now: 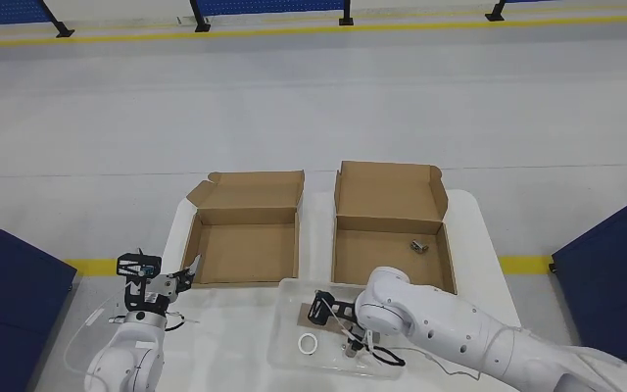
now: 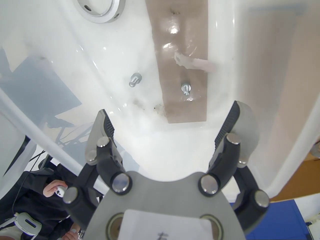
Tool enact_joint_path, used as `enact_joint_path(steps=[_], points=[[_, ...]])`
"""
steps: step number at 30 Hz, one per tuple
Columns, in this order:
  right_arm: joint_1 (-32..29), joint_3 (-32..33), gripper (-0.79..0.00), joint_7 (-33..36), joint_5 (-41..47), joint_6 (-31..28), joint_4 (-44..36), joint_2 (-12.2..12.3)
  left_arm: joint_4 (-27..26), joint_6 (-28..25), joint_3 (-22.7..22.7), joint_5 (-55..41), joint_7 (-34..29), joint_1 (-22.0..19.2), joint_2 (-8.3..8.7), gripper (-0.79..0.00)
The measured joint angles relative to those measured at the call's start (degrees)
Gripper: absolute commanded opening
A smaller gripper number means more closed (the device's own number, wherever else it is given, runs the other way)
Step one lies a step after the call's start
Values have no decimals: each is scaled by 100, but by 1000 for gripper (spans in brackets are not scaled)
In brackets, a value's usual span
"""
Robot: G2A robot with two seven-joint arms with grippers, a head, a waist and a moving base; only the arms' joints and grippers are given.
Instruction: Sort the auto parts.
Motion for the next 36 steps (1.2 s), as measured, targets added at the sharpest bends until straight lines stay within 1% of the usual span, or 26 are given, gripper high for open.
enact_joint_path(steps=[9,14,25,27,28,29,31,36], points=[[1,-1,0,-4,0,-1,23,-10,0,0,0,0,0,0,0,0],[-92,15,0,-216,-202,45,83,-30,0,0,0,0,0,0,0,0],[-68,13,0,-31,-605,157,20,-198,0,0,0,0,0,0,0,0],[-74,24,-74,-6,-604,155,42,-224,0,0,0,0,0,0,0,0],[-78,34,-249,1,-599,148,64,-241,0,0,0,0,0,0,0,0],[-82,41,-286,3,-597,143,84,-253,0,0,0,0,0,0,0,0],[-95,58,-391,-3,-593,127,135,-280,0,0,0,0,0,0,0,0],[-121,112,-422,-24,-591,82,241,-329,0,0,0,0,0,0,0,0]])
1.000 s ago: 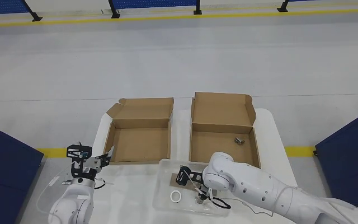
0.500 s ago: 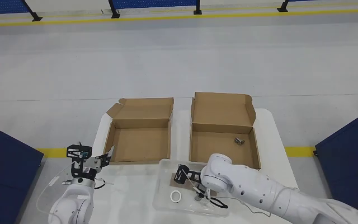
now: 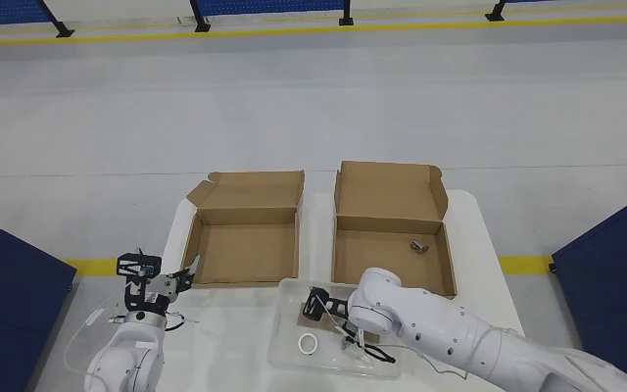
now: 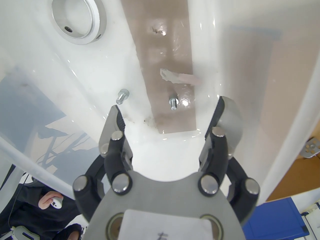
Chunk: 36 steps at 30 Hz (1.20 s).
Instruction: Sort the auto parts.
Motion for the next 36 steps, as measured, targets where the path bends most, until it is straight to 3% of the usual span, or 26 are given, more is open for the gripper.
enact_joint_path(steps=[9,16,24,29,36], points=[[-76,110,-471,29,-62,-12,100,-58,0,0,0,0,0,0,0,0],[-132,160,-576,104,-90,-53,238,-112,0,0,0,0,0,0,0,0],[-180,218,-597,207,-129,-51,306,-168,0,0,0,0,0,0,0,0],[-239,285,-785,224,-132,-82,357,-180,0,0,0,0,0,0,0,0],[-282,412,-785,257,-134,-54,376,-193,0,0,0,0,0,0,0,0]])
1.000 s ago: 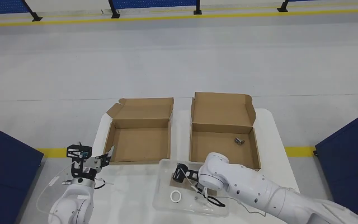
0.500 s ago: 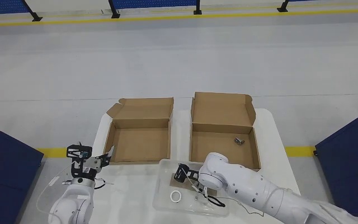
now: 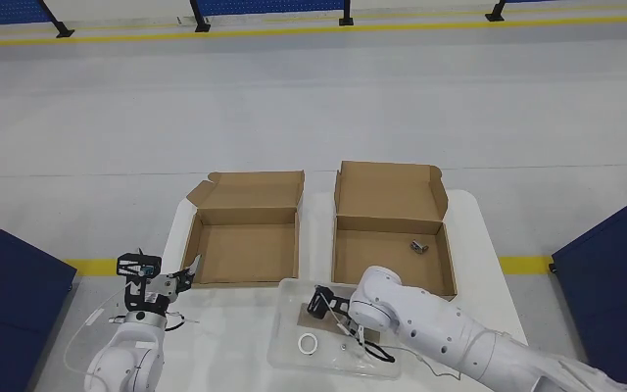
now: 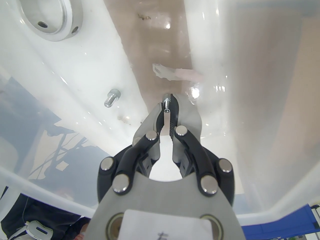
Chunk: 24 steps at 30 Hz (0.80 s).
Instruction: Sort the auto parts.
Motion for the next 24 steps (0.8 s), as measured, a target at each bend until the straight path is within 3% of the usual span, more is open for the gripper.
enact_joint_path(steps=[8,24], points=[[-292,649,-785,648,275,-16,-1076,292,0,0,0,0,0,0,0,0],[-299,664,-785,666,286,-12,-1089,299,0,0,0,0,0,0,0,0]])
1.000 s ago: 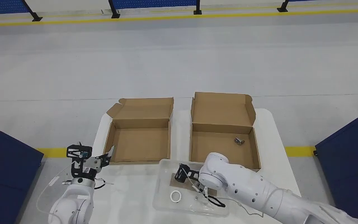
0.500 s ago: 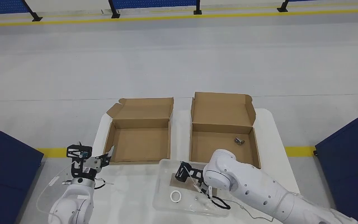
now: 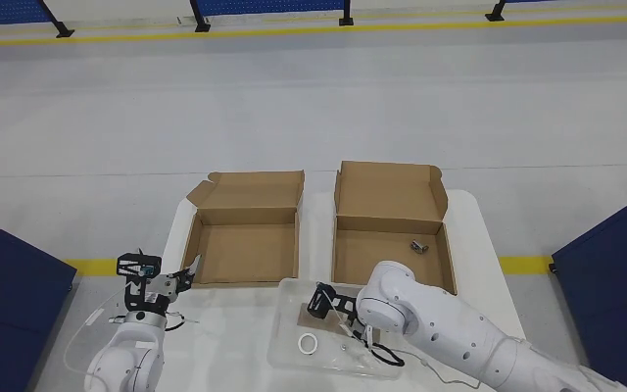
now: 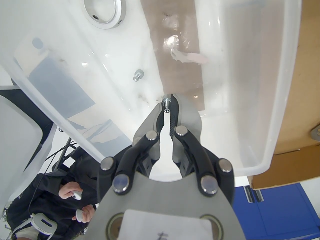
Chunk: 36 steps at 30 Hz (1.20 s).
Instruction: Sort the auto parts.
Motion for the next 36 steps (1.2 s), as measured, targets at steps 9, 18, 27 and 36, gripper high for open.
enact_joint_path(steps=[9,18,27,36], points=[[-231,434,-785,-344,625,-440,-158,123,0,0,0,0,0,0,0,0],[-915,1708,-785,-570,1892,-1384,-700,540,0,0,0,0,0,0,0,0],[-1436,2383,-785,-928,3450,-2050,-860,860,0,0,0,0,0,0,0,0],[-1500,2429,-785,-1117,3566,-2096,-787,856,0,0,0,0,0,0,0,0]])
